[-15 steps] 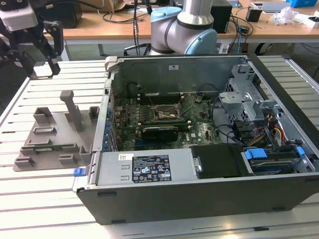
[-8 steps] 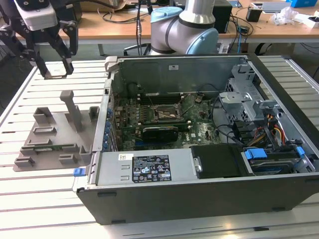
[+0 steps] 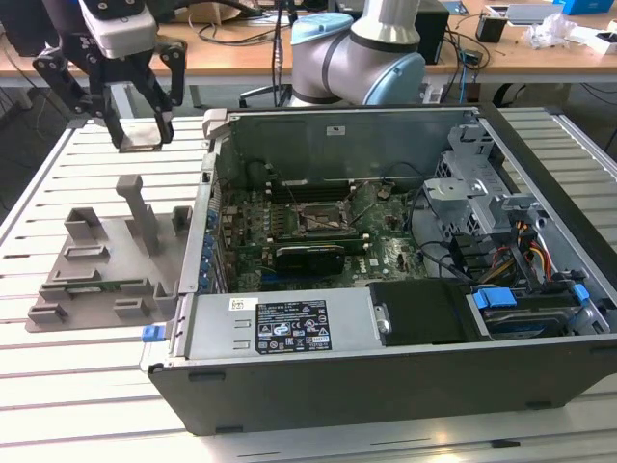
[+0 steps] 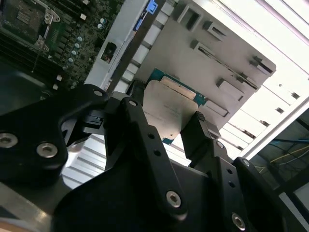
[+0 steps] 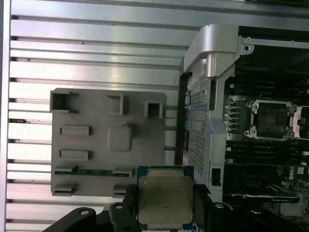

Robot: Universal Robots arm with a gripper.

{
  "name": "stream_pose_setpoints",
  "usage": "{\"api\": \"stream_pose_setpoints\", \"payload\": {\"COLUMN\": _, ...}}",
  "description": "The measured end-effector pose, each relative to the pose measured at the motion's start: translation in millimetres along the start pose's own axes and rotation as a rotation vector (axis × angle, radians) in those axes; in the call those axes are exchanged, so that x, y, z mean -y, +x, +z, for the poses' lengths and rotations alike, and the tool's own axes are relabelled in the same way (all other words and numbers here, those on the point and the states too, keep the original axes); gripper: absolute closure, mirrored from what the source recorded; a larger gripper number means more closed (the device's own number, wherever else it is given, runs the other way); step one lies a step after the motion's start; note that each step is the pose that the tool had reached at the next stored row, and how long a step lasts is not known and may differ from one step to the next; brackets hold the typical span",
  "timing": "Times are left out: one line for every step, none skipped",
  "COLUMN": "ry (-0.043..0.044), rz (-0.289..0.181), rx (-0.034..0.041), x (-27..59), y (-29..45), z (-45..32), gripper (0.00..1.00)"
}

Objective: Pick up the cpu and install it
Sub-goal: 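Pick up the cpu and move it towards the insertion slot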

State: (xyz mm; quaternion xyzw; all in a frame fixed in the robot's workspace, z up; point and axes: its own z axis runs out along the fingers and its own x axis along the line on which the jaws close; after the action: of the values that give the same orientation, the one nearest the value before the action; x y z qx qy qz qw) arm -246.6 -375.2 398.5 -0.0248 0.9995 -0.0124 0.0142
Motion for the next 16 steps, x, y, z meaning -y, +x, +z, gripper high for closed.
{"api": "stream_pose_setpoints", "payload": {"ry": 0.0, "rz": 0.0, "rx": 0.0, "x": 0.2, "y": -4.2, "z": 0.2, "gripper": 0.45}}
{"api": "stream_pose_setpoints", "payload": {"ry": 0.0, "rz": 0.0, "rx": 0.0, "x": 0.3, "y": -8.0, "z": 0.5, "gripper": 0.45}}
{"api": "stream_pose_setpoints", "payload": {"ry": -0.0001, "rz": 0.0, "rx": 0.0001, "x": 0.4, "y": -9.8, "z": 0.7, "gripper": 0.45}}
{"api": "stream_pose_setpoints", "payload": {"ry": -0.0001, "rz": 0.0, "rx": 0.0, "x": 0.4, "y": -11.9, "z": 1.0, "gripper": 0.45}}
{"api": "stream_pose_setpoints", "payload": {"ry": -0.0001, "rz": 0.0, "rx": -0.0001, "x": 0.6, "y": -16.1, "z": 1.7, "gripper": 0.45}}
{"api": "stream_pose_setpoints", "payload": {"ry": 0.0, "rz": 0.0, "rx": -0.0002, "x": 0.8, "y": -21.0, "z": 2.7, "gripper": 0.45}}
{"api": "stream_pose_setpoints", "payload": {"ry": 0.0, "rz": 0.0, "rx": -0.0004, "x": 0.8, "y": -25.1, "z": 4.0, "gripper": 0.45}}
{"api": "stream_pose_setpoints", "payload": {"ry": -0.0001, "rz": 0.0, "rx": -0.0005, "x": 0.8, "y": -27.3, "z": 4.8, "gripper": 0.45}}
{"api": "stream_pose_setpoints", "payload": {"ry": -0.0001, "rz": 0.0, "rx": -0.0005, "x": 0.9, "y": -29.4, "z": 5.6, "gripper": 0.45}}
{"api": "stream_pose_setpoints", "payload": {"ry": -0.0001, "rz": 0.0, "rx": -0.0008, "x": 0.9, "y": -32.9, "z": 7.1, "gripper": 0.45}}
{"api": "stream_pose_setpoints", "payload": {"ry": -0.0001, "rz": 0.0, "rx": -0.0009, "x": 1.0, "y": -35.1, "z": 8.0, "gripper": 0.45}}
{"api": "stream_pose_setpoints", "payload": {"ry": 0.0, "rz": 0.0, "rx": -0.0011, "x": 1.0, "y": -37.3, "z": 8.9, "gripper": 0.45}}
{"api": "stream_pose_setpoints", "payload": {"ry": 0.0, "rz": 0.0, "rx": -0.0014, "x": 1.0, "y": -39.8, "z": 9.9, "gripper": 0.45}}
{"api": "stream_pose_setpoints", "payload": {"ry": -0.0001, "rz": 0.0, "rx": -0.0017, "x": 0.9, "y": -44.1, "z": 11.7, "gripper": 0.45}}
{"api": "stream_pose_setpoints", "payload": {"ry": -0.0002, "rz": 0.0, "rx": -0.0021, "x": 0.7, "y": -50.4, "z": 14.2, "gripper": 0.45}}
{"api": "stream_pose_setpoints", "payload": {"ry": -0.0001, "rz": 0.0, "rx": -0.0023, "x": 0.6, "y": -53.5, "z": 15.2, "gripper": 0.45}}
